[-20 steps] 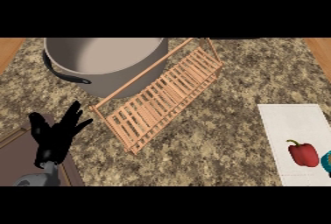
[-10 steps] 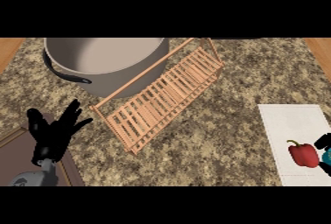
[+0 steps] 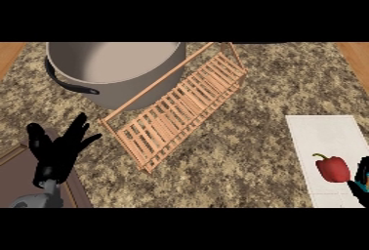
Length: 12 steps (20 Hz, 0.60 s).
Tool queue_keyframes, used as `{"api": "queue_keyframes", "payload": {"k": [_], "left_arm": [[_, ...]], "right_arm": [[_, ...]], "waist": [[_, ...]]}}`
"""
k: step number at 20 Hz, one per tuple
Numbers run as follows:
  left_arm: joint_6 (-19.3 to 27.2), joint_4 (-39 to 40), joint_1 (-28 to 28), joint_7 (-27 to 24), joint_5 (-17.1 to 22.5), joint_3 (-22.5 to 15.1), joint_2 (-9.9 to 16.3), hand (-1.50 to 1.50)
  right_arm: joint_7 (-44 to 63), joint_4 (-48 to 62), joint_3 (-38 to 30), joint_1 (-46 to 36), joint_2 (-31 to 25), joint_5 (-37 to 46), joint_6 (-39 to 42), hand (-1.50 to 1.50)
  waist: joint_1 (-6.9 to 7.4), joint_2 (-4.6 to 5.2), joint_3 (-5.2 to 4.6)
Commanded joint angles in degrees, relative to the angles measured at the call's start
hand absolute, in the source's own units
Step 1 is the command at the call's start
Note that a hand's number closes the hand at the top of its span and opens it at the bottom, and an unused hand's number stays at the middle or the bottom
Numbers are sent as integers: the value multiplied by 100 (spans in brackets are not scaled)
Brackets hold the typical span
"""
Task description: Pick the cupcake from the placemat and place it in the tiered shelf
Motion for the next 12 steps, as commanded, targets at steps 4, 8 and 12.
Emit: {"api": "queue_keyframes", "payload": {"k": [4,8,12], "left_arm": [[-85,197,-137,121,-35,-109,-32,0],[-1,189,-66,25,-154,-214,-124,0],[-160,253,115,-16,-2,36,83,0]], "right_arm": [[-493,-1928,1950,-359,594,343,607,150],[-511,-3081,3274,-651,1067,556,968,150],[763,-4735,3531,-670,1579,293,1223,150]], "waist": [[223,29,-51],[247,-10,-53],[3,-15,-48]]}}
